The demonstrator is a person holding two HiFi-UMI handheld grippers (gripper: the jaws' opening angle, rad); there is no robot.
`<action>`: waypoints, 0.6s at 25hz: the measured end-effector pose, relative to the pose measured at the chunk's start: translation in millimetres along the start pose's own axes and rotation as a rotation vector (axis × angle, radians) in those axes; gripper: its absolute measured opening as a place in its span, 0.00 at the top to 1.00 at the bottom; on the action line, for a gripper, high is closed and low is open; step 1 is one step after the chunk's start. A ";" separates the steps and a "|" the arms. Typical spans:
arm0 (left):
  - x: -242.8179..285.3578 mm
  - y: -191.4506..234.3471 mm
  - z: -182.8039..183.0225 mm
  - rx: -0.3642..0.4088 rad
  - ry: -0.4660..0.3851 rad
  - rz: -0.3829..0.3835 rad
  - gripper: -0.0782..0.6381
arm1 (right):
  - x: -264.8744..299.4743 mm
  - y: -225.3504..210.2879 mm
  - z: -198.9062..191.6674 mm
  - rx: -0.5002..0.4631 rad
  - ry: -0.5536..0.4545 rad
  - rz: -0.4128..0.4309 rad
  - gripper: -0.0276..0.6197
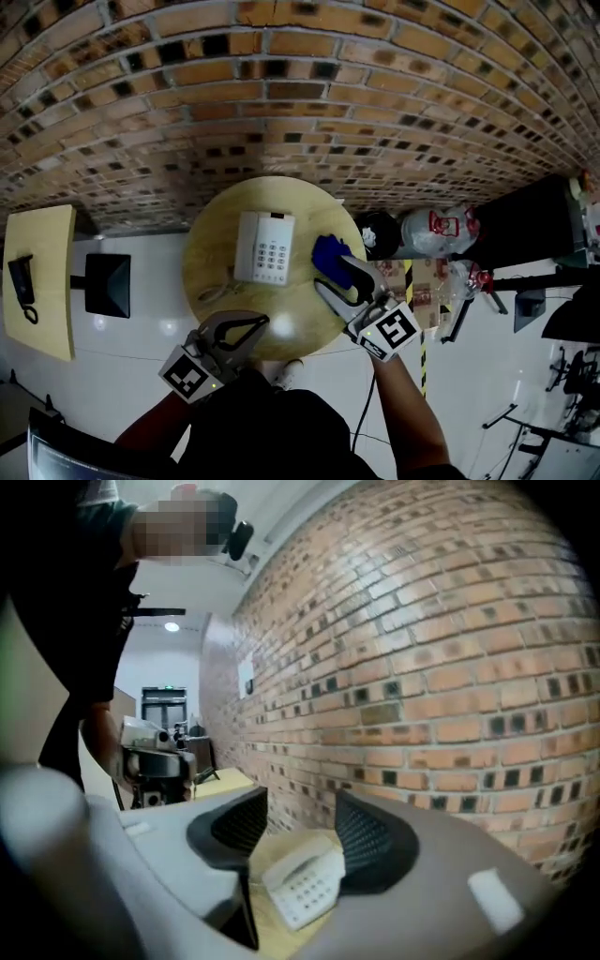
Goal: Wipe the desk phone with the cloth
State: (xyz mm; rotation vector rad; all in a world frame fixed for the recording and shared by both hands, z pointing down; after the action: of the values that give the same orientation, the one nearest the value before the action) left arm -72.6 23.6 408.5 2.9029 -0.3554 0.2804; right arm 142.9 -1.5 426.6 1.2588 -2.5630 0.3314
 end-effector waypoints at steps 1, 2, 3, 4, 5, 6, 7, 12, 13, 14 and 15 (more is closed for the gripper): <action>-3.1 -6.5 7.1 0.014 -0.011 0.006 0.90 | -10.1 14.2 11.3 -0.022 -0.023 0.018 0.64; -6.1 -13.5 13.9 0.025 -0.026 0.011 0.90 | -20.2 27.7 19.8 -0.038 -0.043 0.035 0.68; -8.9 -21.0 19.9 0.036 -0.043 0.017 0.90 | -29.7 40.8 25.5 -0.045 -0.060 0.053 0.72; -11.9 -28.9 24.6 0.045 -0.057 0.023 0.90 | -38.3 53.5 28.3 -0.043 -0.075 0.077 0.76; -15.1 -37.2 27.7 0.048 -0.065 0.030 0.90 | -45.9 66.1 28.7 -0.033 -0.087 0.105 0.79; -18.6 -45.7 29.1 0.044 -0.066 0.037 0.90 | -52.5 78.3 27.1 -0.019 -0.096 0.135 0.81; -22.0 -54.1 28.9 0.041 -0.059 0.043 0.90 | -58.5 89.7 24.2 -0.004 -0.102 0.160 0.83; -31.8 -99.0 19.6 0.064 -0.041 0.042 0.90 | -86.5 135.2 0.7 0.041 -0.087 0.217 0.92; -34.1 -108.4 18.2 0.061 -0.044 0.043 0.90 | -91.8 143.6 -4.1 0.050 -0.080 0.223 0.95; -37.2 -116.9 16.7 0.053 -0.043 0.046 0.90 | -96.2 151.6 -7.6 0.060 -0.076 0.230 0.95; -40.6 -124.1 15.3 0.041 -0.042 0.052 0.90 | -99.8 159.0 -9.5 0.067 -0.077 0.238 0.95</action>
State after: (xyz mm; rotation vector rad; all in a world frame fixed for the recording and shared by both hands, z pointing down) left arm -77.1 147.0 363.3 2.9473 -0.4382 0.2373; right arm 76.0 169.9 388.4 1.0063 -2.7954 0.4266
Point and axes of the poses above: the fingertips, and each gripper's own axes: x forward along the fingers, y to its left, z out of its top, the point moved 6 cm from there along -x, backward along the fingers, and after that the axes turned 8 degrees about y, right-handed, at the moved point
